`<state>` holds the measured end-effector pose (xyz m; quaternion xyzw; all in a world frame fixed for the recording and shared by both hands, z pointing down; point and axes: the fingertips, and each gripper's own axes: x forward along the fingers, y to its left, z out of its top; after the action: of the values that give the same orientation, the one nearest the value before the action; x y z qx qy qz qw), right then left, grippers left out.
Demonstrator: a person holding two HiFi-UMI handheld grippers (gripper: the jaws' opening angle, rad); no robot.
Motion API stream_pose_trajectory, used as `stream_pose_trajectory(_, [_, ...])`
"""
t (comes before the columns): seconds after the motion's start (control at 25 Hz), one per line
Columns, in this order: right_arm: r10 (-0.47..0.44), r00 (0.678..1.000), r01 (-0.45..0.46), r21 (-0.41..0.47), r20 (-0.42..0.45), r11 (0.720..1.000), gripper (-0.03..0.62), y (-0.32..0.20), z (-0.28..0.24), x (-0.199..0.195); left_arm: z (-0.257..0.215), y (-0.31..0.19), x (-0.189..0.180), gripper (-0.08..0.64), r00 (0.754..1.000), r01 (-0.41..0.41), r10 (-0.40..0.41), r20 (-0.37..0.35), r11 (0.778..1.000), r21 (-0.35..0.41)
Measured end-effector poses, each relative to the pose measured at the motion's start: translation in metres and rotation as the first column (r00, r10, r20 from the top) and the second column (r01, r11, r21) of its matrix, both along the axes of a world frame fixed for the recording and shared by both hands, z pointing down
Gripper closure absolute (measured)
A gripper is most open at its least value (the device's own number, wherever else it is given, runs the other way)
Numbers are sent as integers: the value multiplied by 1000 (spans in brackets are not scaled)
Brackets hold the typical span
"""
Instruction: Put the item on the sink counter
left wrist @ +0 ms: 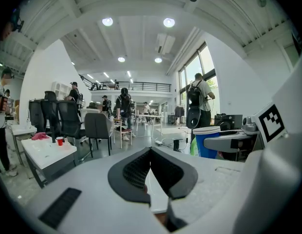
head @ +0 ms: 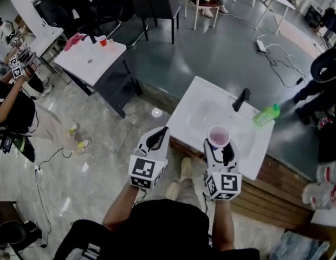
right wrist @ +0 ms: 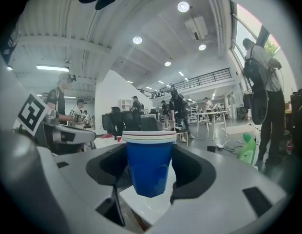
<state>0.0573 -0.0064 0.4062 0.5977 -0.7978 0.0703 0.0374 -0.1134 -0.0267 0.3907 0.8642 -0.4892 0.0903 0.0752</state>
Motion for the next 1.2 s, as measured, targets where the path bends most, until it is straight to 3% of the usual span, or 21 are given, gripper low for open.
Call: stream_pose_trajectory(1.2, [-154,988,155,-112,23,982,307,-189,61,14,51,-167,33,558,992,121,-118,33,986,-116])
